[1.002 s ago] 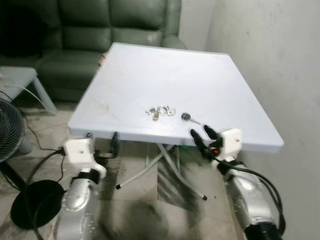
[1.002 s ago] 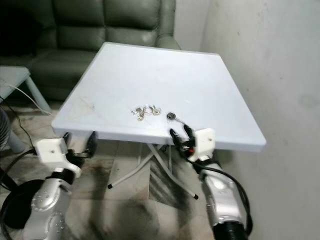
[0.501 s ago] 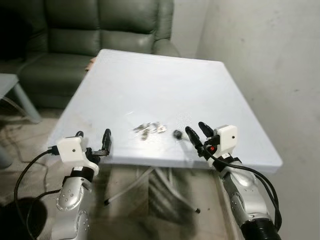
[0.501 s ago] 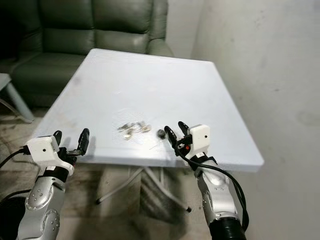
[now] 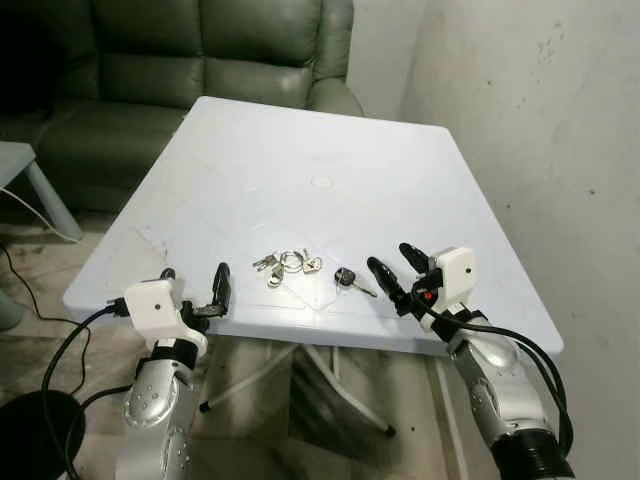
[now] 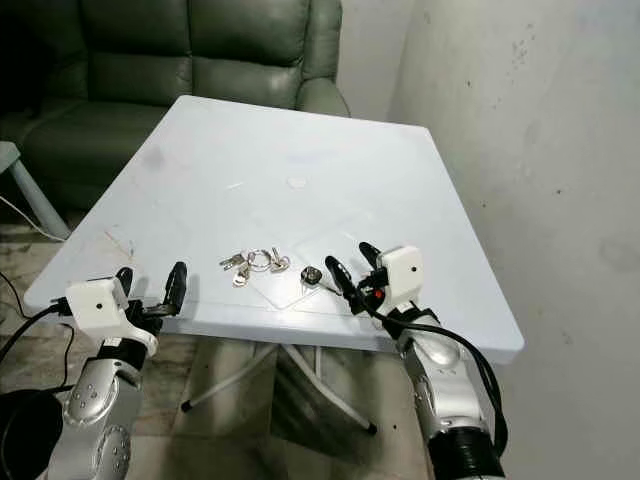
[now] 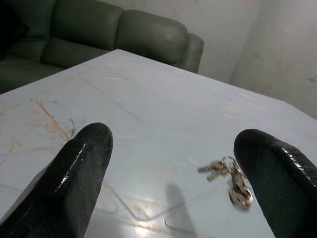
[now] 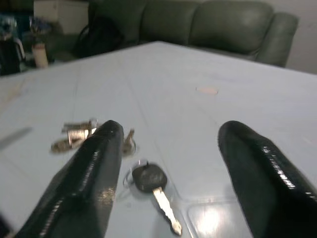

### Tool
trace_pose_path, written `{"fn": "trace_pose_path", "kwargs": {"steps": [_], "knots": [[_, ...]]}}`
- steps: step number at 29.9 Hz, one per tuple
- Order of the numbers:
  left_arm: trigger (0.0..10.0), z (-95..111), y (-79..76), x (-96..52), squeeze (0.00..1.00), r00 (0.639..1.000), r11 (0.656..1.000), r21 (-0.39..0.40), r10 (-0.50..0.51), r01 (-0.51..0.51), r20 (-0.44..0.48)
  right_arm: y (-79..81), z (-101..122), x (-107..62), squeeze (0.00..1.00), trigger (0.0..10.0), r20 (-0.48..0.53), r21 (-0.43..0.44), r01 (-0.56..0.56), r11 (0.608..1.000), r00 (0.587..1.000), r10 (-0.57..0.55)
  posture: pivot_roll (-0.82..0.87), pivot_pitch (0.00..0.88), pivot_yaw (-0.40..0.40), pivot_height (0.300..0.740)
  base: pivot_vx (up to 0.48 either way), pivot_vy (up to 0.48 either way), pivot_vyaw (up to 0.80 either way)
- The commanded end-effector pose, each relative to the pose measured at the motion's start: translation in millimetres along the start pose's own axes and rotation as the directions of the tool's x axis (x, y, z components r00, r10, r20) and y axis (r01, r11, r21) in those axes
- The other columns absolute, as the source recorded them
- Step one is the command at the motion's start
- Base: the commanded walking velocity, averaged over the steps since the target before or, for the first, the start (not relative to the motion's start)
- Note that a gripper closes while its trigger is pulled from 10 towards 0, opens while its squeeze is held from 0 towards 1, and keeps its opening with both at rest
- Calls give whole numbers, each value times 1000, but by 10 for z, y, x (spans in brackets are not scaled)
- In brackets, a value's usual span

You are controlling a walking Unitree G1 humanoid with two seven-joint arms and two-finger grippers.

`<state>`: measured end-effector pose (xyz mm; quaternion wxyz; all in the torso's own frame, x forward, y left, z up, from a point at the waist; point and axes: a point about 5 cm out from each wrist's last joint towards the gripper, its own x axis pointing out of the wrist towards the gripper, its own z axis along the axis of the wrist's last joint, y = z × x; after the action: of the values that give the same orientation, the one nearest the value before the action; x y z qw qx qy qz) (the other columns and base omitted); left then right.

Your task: Hang keys on a hook

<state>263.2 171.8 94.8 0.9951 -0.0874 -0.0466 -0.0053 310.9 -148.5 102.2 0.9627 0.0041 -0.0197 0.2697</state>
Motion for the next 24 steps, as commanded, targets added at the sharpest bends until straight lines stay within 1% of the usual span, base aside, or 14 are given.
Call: {"fn": "trace_pose_path", "kwargs": {"steps": [1,2,5,6,8,12,13,14,16,18,19,24], "knots": [[10000,9,-48,-19,0,1000,999,23,-26,26,5,-34,44,58,1000,10000,-20,-46,-12,999,1000,11,-4,0,-89,740,0,0,0],[10000,-5,-65,-34,0,999,999,29,-34,34,-1,-49,39,76,1000,10000,-38,-67,-5,998,999,2,-2,0,-91,740,0,0,0],[10000,-9,-73,-45,0,999,999,39,-37,37,-2,-54,37,82,1000,10000,-44,-70,-6,997,999,3,-1,0,-92,740,0,0,0],[10000,-24,-102,-73,0,999,998,50,-50,50,-6,-49,52,112,0,10000,-45,-63,-15,998,999,12,7,0,-96,740,0,0,0],[10000,-47,-146,-116,0,998,995,66,-69,70,-11,-43,74,158,0,10000,-46,-52,-29,998,999,26,7,0,-96,740,0,0,0],[10000,-47,-148,-117,0,998,995,67,-69,70,-11,-45,71,161,0,10000,-46,-54,-29,998,999,27,7,0,-96,740,0,0,0],[10000,-56,-168,-141,0,997,995,67,-76,77,-18,-33,78,196,0,10000,-48,-40,-29,999,998,27,13,0,-98,740,0,0,0],[10000,-64,-204,-195,0,996,994,67,-88,90,-28,-2,85,287,0,10000,-61,-1,-10,1000,998,10,29,32,-98,740,0,0,0],[10000,-67,-255,-288,0,994,992,67,-104,107,-43,74,95,454,0,10000,-94,74,22,997,995,-15,34,51,-99,740,0,0,0],[10000,-64,-255,-308,0,994,992,69,-103,106,-46,104,94,510,0,10000,-104,121,34,992,994,-22,37,61,-98,740,0,0,0],[10000,-63,-252,-322,0,994,992,75,-101,105,-51,144,104,561,0,10000,-105,140,38,989,994,-24,42,71,-98,740,0,0,0],[10000,-54,-260,-345,0,993,991,80,-102,106,-56,216,97,645,0,10000,-121,164,48,985,992,-28,49,82,-97,740,0,0,0]]}}
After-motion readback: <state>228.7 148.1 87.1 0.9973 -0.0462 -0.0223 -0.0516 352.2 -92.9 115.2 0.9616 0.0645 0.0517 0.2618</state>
